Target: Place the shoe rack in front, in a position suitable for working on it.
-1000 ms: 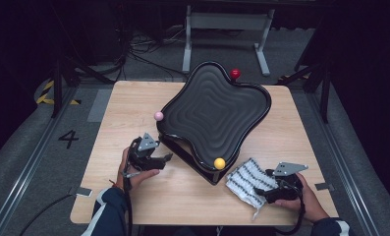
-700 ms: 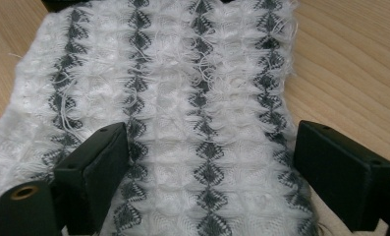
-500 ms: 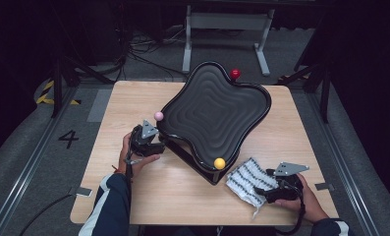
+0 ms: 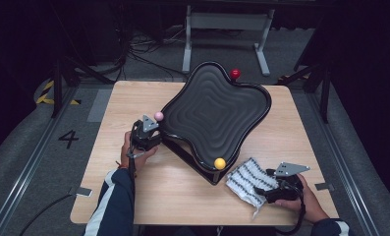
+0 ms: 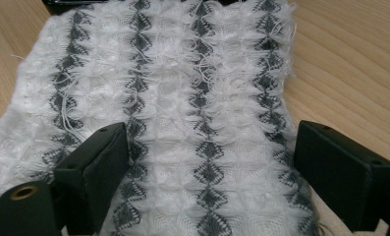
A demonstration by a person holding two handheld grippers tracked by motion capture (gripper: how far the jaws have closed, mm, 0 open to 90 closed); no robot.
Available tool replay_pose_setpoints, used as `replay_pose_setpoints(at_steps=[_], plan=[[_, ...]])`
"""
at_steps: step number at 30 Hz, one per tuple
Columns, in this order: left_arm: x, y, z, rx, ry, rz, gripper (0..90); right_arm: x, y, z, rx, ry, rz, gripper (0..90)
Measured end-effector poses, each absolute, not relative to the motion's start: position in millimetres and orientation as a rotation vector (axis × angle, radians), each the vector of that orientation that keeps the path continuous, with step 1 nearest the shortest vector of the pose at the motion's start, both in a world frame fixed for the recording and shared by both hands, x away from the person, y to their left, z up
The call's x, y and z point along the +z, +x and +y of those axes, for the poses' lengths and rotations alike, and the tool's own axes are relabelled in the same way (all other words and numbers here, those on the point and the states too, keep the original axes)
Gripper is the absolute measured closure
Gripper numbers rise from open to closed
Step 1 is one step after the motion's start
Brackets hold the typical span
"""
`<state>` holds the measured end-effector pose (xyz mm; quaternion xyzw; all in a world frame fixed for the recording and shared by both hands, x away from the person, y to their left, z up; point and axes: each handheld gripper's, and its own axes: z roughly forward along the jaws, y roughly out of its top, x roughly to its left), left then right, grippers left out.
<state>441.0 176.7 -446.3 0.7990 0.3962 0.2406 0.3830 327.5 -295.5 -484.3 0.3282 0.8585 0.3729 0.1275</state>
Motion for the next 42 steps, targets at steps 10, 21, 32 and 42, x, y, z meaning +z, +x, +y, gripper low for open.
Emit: replay_pose_setpoints(at_steps=[10, 21, 32, 42], plan=[[-446, 433, 185, 0.539, 2.013, 1.011, 74.7, -485, 327, -296, 1.081, 0.958, 2.491, 14.0], [-444, 394, 190, 0.489, 2.062, 0.889, 74.7, -484, 325, -294, 1.068, 0.987, 2.475, 14.0], [-444, 359, 171, 0.460, 2.121, 0.741, 74.4, -480, 328, -298, 0.989, 1.045, 2.459, 13.9], [-445, 351, 169, 0.417, 2.128, 0.710, 74.5, -467, 326, -325, 0.887, 1.143, 2.366, 21.8]])
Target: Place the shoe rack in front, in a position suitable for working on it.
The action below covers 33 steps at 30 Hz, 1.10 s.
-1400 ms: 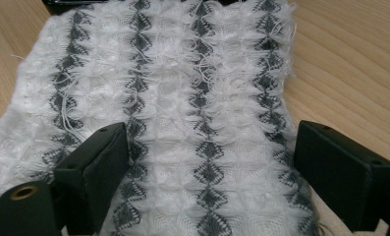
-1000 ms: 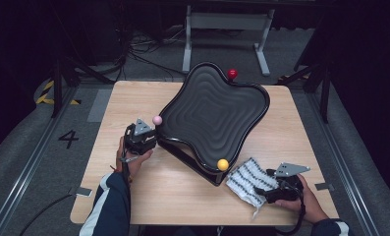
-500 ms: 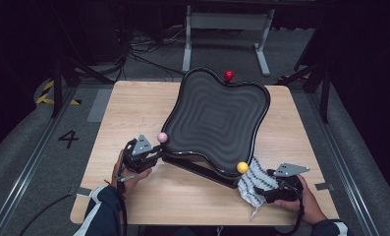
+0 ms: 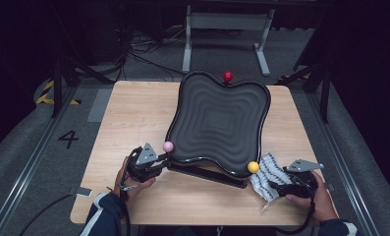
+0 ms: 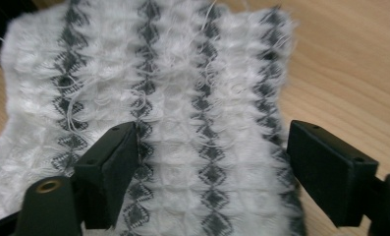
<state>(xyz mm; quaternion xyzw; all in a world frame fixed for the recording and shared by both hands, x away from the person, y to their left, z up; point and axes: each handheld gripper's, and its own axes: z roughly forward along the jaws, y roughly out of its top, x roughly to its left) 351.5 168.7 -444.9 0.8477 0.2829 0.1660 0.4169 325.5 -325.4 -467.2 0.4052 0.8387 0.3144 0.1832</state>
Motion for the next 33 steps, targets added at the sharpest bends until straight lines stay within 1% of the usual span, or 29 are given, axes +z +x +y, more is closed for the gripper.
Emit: replay_pose_setpoints(at_steps=[3, 6, 9, 11, 16, 20, 21, 22, 24, 26, 31, 33], plan=[[-445, 348, 167, 0.409, 2.121, 0.694, 74.5, -458, 323, -328, 0.939, 1.124, 2.300, 20.3], [-444, 344, 166, 0.397, 2.131, 0.675, 74.5, -454, 321, -317, 1.000, 1.070, 2.304, 19.9], [-445, 342, 165, 0.387, 2.126, 0.677, 74.6, -461, 327, -303, 0.949, 1.020, 2.367, 19.5], [-445, 341, 166, 0.382, 2.127, 0.674, 74.6, -468, 333, -299, 0.911, 1.040, 2.401, 16.6], [-446, 339, 164, 0.361, 2.126, 0.656, 74.2, -476, 340, -304, 0.910, 1.079, 2.417, 13.7], [-446, 336, 161, 0.353, 2.131, 0.638, 73.8, -478, 341, -307, 0.936, 1.088, 2.426, 15.1], [-446, 335, 161, 0.349, 2.131, 0.631, 73.8, -478, 341, -307, 0.939, 1.088, 2.433, 17.1], [-446, 335, 160, 0.348, 2.130, 0.628, 73.8, -477, 341, -308, 0.931, 1.087, 2.439, 21.0], [-446, 332, 158, 0.341, 2.134, 0.613, 73.5, -475, 341, -311, 0.926, 1.098, 2.429, 31.9], [-446, 330, 156, 0.335, 2.138, 0.595, 73.5, -473, 341, -314, 0.927, 1.110, 2.408, 45.0], [-447, 327, 149, 0.320, 2.141, 0.577, 71.1, -473, 341, -319, 0.914, 1.122, 2.359, 71.1], [-448, 327, 148, 0.310, 2.138, 0.572, 70.5, -473, 341, -321, 0.916, 1.126, 2.347, 74.2]])
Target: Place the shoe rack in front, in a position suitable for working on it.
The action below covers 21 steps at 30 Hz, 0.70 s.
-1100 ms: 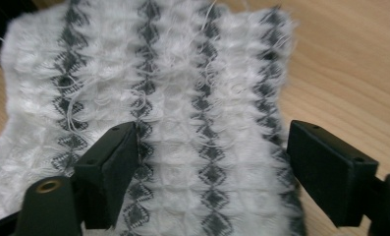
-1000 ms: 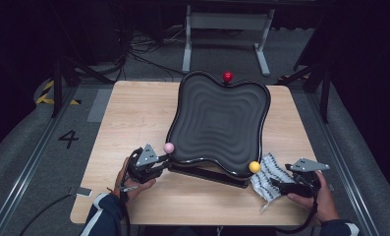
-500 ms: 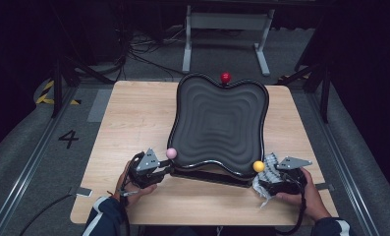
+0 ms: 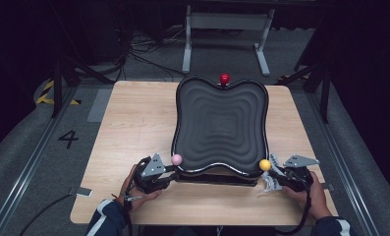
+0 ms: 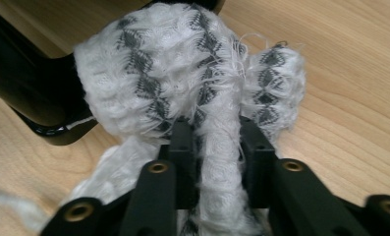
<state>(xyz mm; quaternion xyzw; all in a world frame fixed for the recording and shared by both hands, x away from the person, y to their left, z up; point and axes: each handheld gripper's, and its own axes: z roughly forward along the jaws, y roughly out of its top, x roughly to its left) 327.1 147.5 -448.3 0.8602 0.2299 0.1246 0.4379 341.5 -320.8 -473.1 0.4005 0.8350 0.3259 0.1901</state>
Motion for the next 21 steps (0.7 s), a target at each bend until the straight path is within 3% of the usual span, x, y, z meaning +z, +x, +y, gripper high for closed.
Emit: replay_pose_setpoints(at_steps=[6, 21], plan=[[-450, 328, 142, 0.305, 2.140, 0.561, 72.3, -471, 336, -321, 0.883, 1.098, 2.342, 79.2], [-453, 330, 122, 0.280, 2.137, 0.540, 73.4, -456, 309, -312, 0.907, 1.064, 2.304, 79.9]])
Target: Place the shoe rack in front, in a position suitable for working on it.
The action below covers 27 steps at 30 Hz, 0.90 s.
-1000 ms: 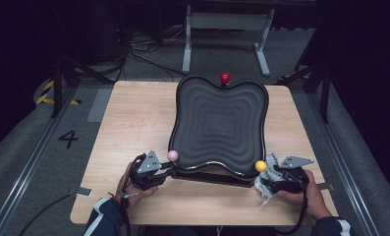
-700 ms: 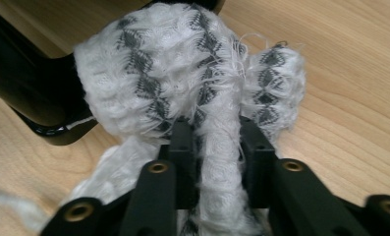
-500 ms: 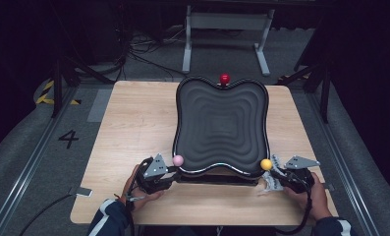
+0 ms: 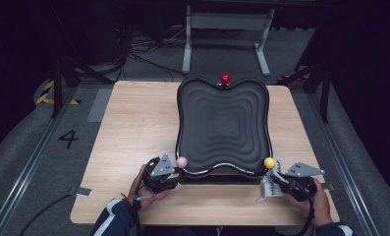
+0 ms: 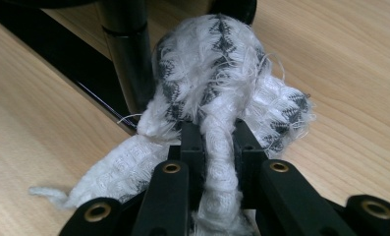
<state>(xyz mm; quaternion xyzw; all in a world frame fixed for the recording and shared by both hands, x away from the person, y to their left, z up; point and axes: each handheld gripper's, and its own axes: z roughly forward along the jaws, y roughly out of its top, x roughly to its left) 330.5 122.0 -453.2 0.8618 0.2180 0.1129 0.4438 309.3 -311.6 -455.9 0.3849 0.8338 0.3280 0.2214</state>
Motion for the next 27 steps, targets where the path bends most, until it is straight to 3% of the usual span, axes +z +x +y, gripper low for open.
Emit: replay_pose_setpoints(at_steps=[5, 9, 16, 27], plan=[[-453, 330, 112, 0.292, 2.150, 0.527, 73.4, -450, 306, -325, 0.829, 1.104, 2.237, 80.7], [-454, 332, 109, 0.265, 2.138, 0.531, 73.6, -443, 292, -337, 0.956, 1.155, 2.222, 81.1], [-456, 333, 104, 0.252, 2.142, 0.527, 70.6, -448, 280, -300, 0.959, 0.995, 2.322, 81.2], [-457, 332, 96, 0.235, 2.140, 0.517, 74.0, -448, 284, -275, 1.009, 0.904, 2.286, 81.1]])
